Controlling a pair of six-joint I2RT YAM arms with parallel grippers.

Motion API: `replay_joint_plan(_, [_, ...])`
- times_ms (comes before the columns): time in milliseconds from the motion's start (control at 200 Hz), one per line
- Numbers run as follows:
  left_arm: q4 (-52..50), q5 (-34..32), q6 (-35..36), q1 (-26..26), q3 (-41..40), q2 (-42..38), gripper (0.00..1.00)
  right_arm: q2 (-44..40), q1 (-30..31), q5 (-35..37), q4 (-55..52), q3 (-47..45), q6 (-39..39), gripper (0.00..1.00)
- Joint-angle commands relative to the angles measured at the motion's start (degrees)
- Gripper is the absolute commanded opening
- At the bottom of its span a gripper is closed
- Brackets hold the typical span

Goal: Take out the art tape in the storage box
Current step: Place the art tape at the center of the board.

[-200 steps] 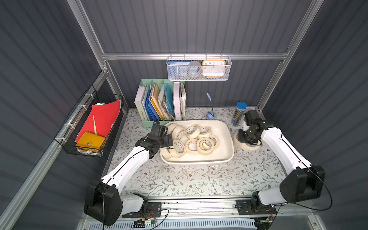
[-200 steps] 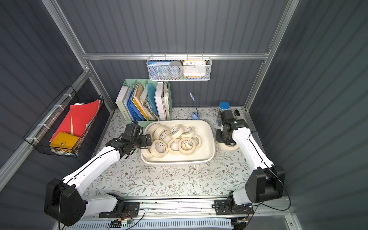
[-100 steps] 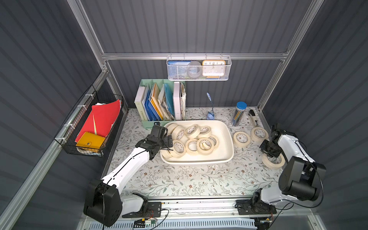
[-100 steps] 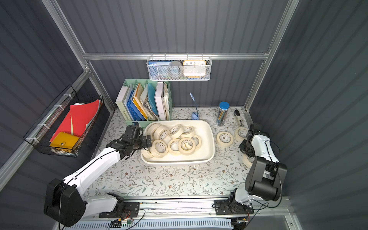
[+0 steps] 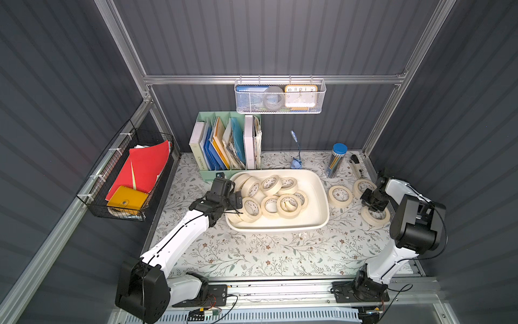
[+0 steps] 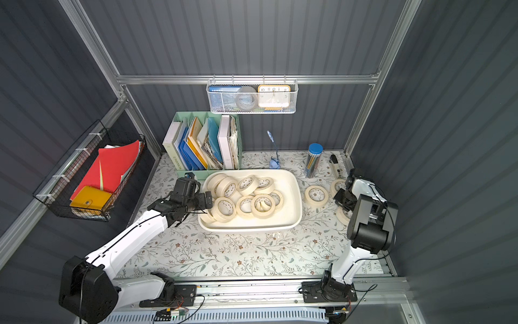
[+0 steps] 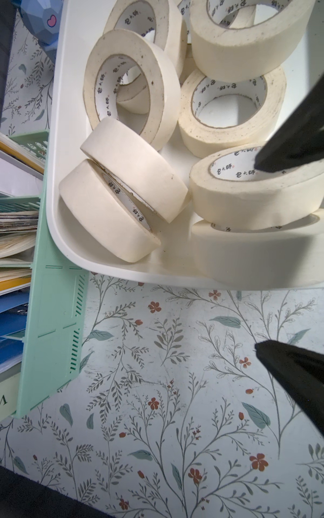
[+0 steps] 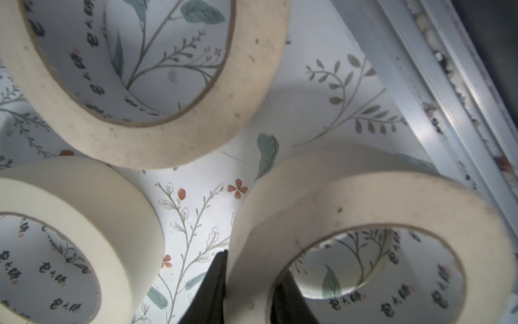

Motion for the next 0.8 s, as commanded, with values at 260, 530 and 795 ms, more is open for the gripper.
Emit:
replay_joint_plan(260, [-4.3, -4.4, 2.9, -4.7, 5.5, 2.2, 1.0, -1.7, 0.6, 1.6, 2.0, -1.0, -0.5, 0.56])
replay_joint_plan(530, [-6.7, 3.2, 2.3, -12.8, 14.6, 7.3, 1.0, -10.3, 10.5, 8.9, -6.3, 0.1, -1.7, 0.71])
replay_joint_plan(795, [0.2, 11.8, -1.7, -17.2, 16.5, 14.8, 1.0, -17.2, 27.9, 2.5, -10.3, 2.4, 1.4, 0.71])
